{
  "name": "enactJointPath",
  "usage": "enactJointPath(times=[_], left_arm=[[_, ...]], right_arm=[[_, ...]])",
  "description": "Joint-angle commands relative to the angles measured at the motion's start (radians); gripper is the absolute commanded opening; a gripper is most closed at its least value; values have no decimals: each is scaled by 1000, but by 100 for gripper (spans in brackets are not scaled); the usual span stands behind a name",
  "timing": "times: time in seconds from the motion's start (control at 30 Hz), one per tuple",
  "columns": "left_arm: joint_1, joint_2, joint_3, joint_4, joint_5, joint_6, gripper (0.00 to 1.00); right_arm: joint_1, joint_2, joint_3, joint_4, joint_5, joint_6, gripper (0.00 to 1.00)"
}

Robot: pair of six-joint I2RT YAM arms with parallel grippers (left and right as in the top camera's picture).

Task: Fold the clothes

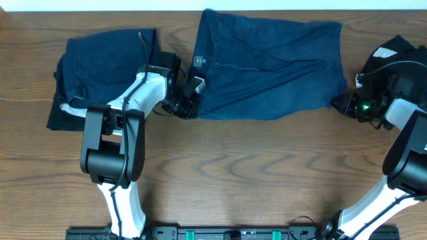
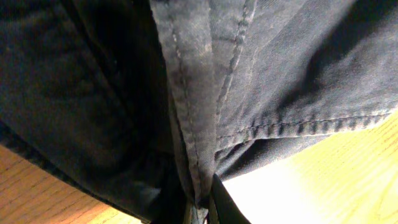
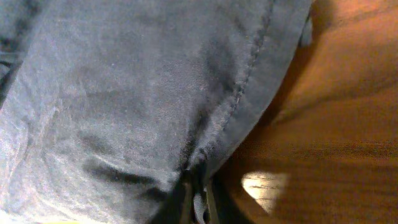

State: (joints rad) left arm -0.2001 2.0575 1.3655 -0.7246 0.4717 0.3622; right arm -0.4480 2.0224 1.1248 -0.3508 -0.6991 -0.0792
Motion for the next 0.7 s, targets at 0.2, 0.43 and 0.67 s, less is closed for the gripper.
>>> enactJointPath(times=[0.2,0.43,0.67], left_arm=[[5,14,-5,-14,-12,-6,8],[5,14,-5,-21,-12,-6,8],[5,14,-5,-21,-12,-6,8]], right_arm=[[3,8,408,-416,104,270,1],[58,8,664,-614,352,243,1],[89,64,650,-567,360,237,1]])
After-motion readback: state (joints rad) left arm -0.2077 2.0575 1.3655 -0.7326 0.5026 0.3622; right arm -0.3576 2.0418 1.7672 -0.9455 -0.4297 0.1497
